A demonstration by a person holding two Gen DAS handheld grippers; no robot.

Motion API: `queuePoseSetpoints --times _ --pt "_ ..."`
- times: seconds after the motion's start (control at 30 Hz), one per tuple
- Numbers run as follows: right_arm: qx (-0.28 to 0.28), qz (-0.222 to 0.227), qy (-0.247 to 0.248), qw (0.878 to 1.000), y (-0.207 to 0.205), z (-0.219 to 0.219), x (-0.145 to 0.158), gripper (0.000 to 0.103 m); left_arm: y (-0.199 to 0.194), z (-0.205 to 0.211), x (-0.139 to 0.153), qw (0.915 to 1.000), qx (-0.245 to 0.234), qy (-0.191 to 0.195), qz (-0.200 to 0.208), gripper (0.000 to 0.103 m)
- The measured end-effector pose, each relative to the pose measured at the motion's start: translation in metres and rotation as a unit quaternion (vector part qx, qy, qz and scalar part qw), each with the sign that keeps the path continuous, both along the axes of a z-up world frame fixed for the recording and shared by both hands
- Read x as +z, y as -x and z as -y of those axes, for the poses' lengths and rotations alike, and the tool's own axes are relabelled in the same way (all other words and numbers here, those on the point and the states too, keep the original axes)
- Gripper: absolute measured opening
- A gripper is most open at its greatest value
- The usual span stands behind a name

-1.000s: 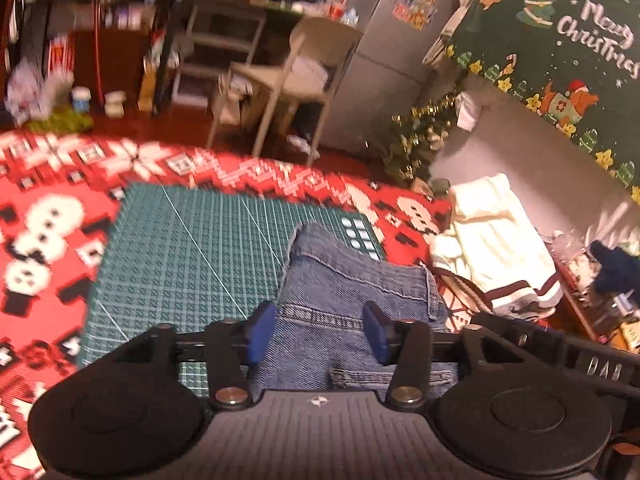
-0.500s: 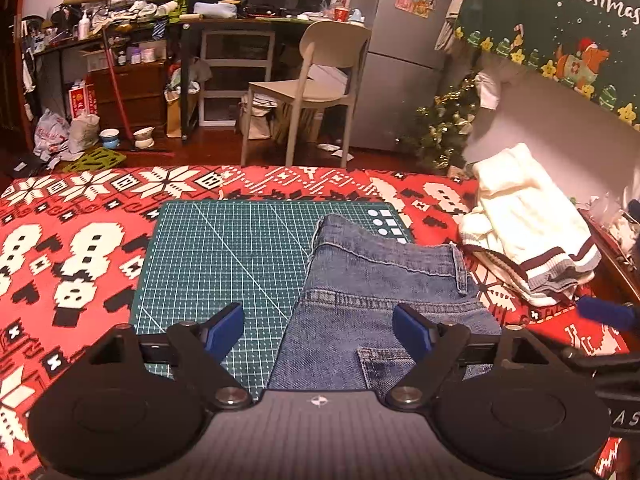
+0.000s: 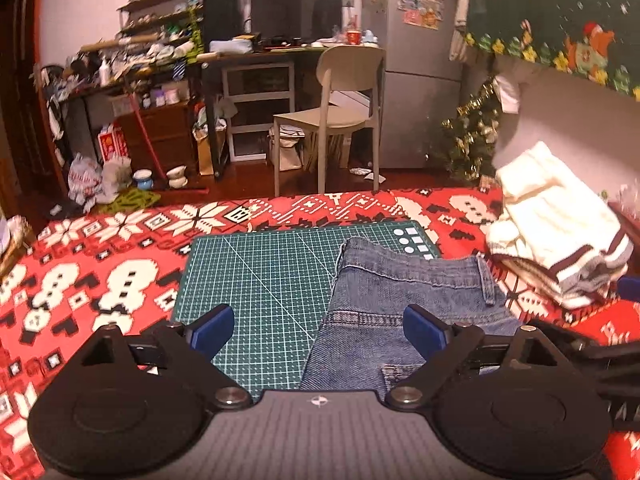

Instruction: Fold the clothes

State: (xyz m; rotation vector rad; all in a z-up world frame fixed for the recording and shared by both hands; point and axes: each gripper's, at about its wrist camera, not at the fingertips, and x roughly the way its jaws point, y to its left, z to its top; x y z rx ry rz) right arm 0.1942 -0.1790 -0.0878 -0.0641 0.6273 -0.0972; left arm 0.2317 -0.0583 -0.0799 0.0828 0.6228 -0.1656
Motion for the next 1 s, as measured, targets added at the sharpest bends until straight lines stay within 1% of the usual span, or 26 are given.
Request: queuePoseSetpoints --times 0.1,0.17,0.2,0.27,0.33,0.37,0.47,0.57,0.63,0.73,0.8,0.83,0.9,0.93,1.0 --pt "-0.008 -0.016 -0.035 0.999 -0.004 0.009 -0.004 0.102 -0.006 0.003 -0.003 0.9996 -0.003 -0.024 -0.018 0.092" --pt "-0.029 -0.008 -0.052 0.998 -0.004 0.015 -0.006 0.102 -0.010 0.004 -0.005 0.9988 -0.005 -0.040 -0.029 0.092" --pt "-0.042 -0.001 -0.061 0.997 -0.004 0.018 -0.007 0.102 -0.012 0.004 -0.006 0.9986 -0.001 -0.041 -0.034 0.092" --pt "-0.064 0.005 -0.078 0.995 -0.004 0.023 -0.010 0.102 -0.015 -0.001 -0.006 0.9988 0.015 -0.016 -0.044 0.092" --pt "-0.080 -0.002 -0.096 0.992 -0.008 0.030 -0.013 0.102 -0.017 -0.005 -0.006 0.9981 0.020 0.003 -0.059 0.092" --pt "-0.089 -0.006 -0.105 0.991 -0.010 0.033 -0.015 0.102 -0.019 -0.006 -0.006 0.9976 0.021 0.006 -0.066 0.092" --pt "-0.116 -0.006 -0.131 0.985 -0.012 0.039 -0.018 0.102 -0.021 -0.004 -0.010 0.9965 0.020 -0.010 -0.080 0.092" --pt "-0.106 -0.025 -0.145 0.983 -0.017 0.040 -0.018 0.102 -0.020 -0.004 -0.009 0.9967 0.016 -0.004 -0.079 0.092" --pt "-0.094 -0.030 -0.136 0.986 -0.020 0.038 -0.016 0.102 -0.018 -0.005 -0.005 0.9973 0.010 0.007 -0.072 0.091" --pt "-0.076 -0.031 -0.116 0.990 -0.023 0.032 -0.015 0.101 -0.016 -0.007 0.001 0.9980 0.004 0.017 -0.061 0.088" --pt "-0.068 -0.032 -0.114 0.991 -0.024 0.029 -0.014 0.100 -0.018 -0.007 0.001 0.9976 0.001 0.024 -0.064 0.086" --pt "-0.065 -0.032 -0.115 0.991 -0.025 0.028 -0.014 0.099 -0.019 -0.007 0.001 0.9972 0.001 0.028 -0.070 0.082" --pt "-0.064 -0.031 -0.115 0.991 -0.026 0.026 -0.014 0.093 -0.023 -0.009 -0.001 0.9958 0.005 0.038 -0.084 0.076" --pt "-0.062 -0.031 -0.114 0.991 -0.026 0.025 -0.014 0.092 -0.025 -0.010 -0.002 0.9950 0.008 0.044 -0.089 0.073" --pt "-0.056 -0.033 -0.112 0.992 -0.026 0.023 -0.014 0.084 -0.029 -0.012 -0.004 0.9934 0.008 0.059 -0.097 0.069"
